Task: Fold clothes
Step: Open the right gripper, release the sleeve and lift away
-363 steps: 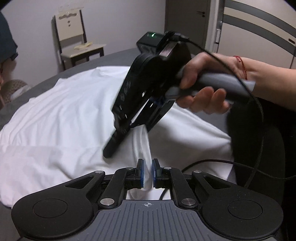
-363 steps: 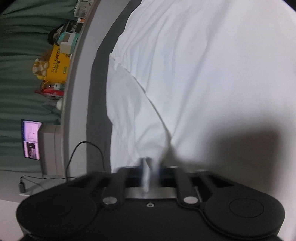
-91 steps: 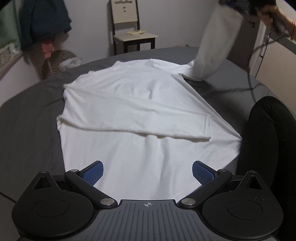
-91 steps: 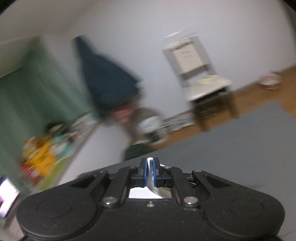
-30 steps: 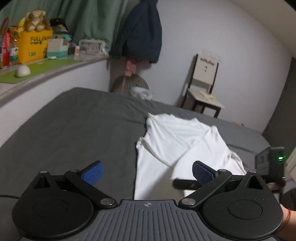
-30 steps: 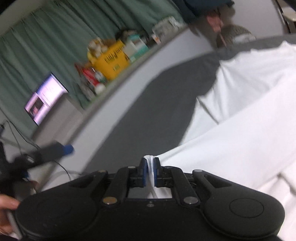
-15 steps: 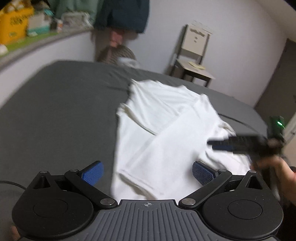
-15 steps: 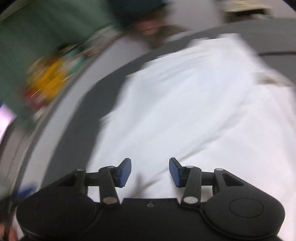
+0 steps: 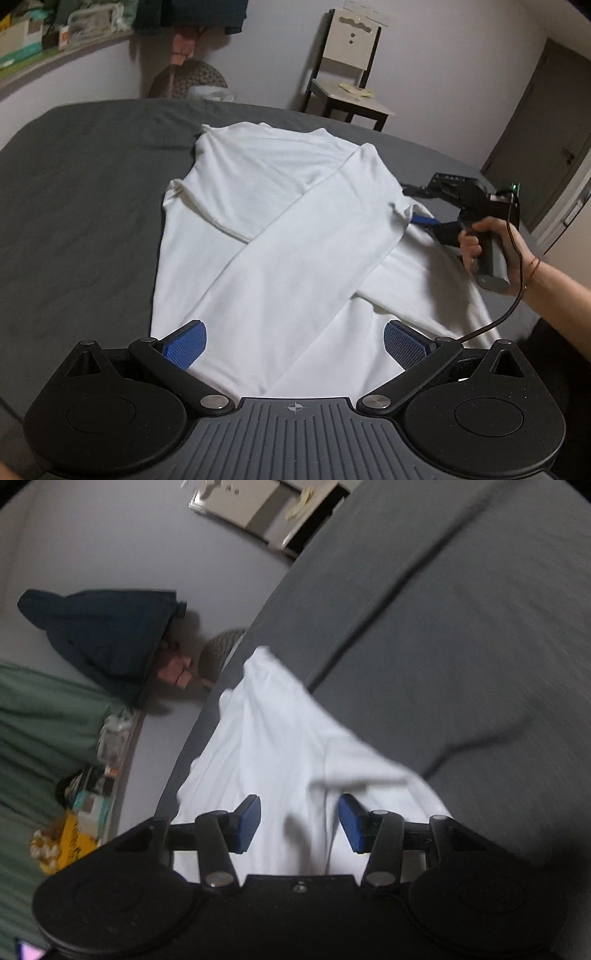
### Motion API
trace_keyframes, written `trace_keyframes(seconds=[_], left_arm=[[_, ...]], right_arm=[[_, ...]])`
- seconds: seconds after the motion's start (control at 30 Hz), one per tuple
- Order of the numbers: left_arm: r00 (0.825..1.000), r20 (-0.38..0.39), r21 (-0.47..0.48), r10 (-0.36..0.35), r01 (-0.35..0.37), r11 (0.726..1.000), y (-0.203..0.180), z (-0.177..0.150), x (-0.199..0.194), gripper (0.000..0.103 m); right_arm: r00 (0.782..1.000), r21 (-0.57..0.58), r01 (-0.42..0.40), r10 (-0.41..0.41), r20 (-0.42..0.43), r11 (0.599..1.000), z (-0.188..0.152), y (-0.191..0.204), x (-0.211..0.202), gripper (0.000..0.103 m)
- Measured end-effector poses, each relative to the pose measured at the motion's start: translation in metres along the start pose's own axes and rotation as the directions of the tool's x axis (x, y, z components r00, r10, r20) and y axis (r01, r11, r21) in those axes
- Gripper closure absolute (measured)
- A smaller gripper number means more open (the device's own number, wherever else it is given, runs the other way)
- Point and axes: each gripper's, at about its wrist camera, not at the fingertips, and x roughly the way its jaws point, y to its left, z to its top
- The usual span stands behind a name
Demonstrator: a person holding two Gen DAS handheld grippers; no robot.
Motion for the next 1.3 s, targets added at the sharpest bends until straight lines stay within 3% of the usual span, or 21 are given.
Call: trace_keyframes(seconds=[0.23,0.33,0.5,0.63,0.7,0.8,0.87,0.97,1.07,1.2,1.3], left_arm=[[1.0,-0.008,0.055,0.013,-0.013,0.998,-0.011,0.004,0.038,0.0],[0.999,-0.031,0.088,0.016,-0.013,0.996,-0.016,0.003,0.052,0.0],[0.996,-0.086,0.147,0.004,0.009,0.989,-0.024,-0.006,0.065,0.0],[0.992,-0.129,0.199,0.008,0.018,0.98,-0.025,-0.016,0.068,0.0],[0.988,-0.155,0.179,0.0,0.028,0.983,-0.021,-0.019,0.071,0.0],[0.985,-0.171,0.15,-0.017,0.043,0.988,-0.015,-0.024,0.071,0.0],[0.986,-0.165,0.163,-0.026,0.053,0.985,-0.014,-0.027,0.071,0.0],[0.985,-0.17,0.185,-0.036,0.068,0.98,-0.012,-0.03,0.073,0.0],[0.984,-0.175,0.234,-0.039,0.08,0.969,-0.014,-0.032,0.072,0.0],[0.983,-0.176,0.247,-0.051,0.094,0.964,-0.013,-0.034,0.07,0.0],[0.981,-0.179,0.223,-0.067,0.107,0.969,-0.01,-0.032,0.07,0.0]], right_arm=[[0.984,0.072,-0.093,0.08,0.159,0.993,0.002,-0.016,-0.009,0.056],[0.98,0.134,-0.094,0.068,0.187,0.986,0.005,-0.026,-0.016,0.063],[0.985,0.136,-0.072,0.049,0.166,0.988,0.007,-0.029,-0.014,0.063],[0.989,0.153,-0.03,0.008,0.145,0.988,0.0,-0.023,-0.03,0.048],[0.991,0.165,0.006,-0.028,0.13,0.986,-0.004,-0.019,-0.043,0.046],[0.996,0.095,-0.004,-0.004,0.087,0.996,-0.003,0.004,-0.059,0.044],[0.993,-0.059,-0.024,0.03,0.112,0.998,0.006,0.035,-0.057,0.044],[0.99,-0.302,0.03,0.013,0.138,0.953,0.032,0.086,-0.027,0.042],[0.984,-0.447,0.178,-0.153,0.092,0.876,0.063,0.124,0.04,0.042],[0.945,-0.548,0.277,-0.328,0.005,0.789,0.093,0.147,0.119,0.047],[0.906,-0.598,0.35,-0.423,0.019,0.721,0.104,0.157,0.155,0.047]])
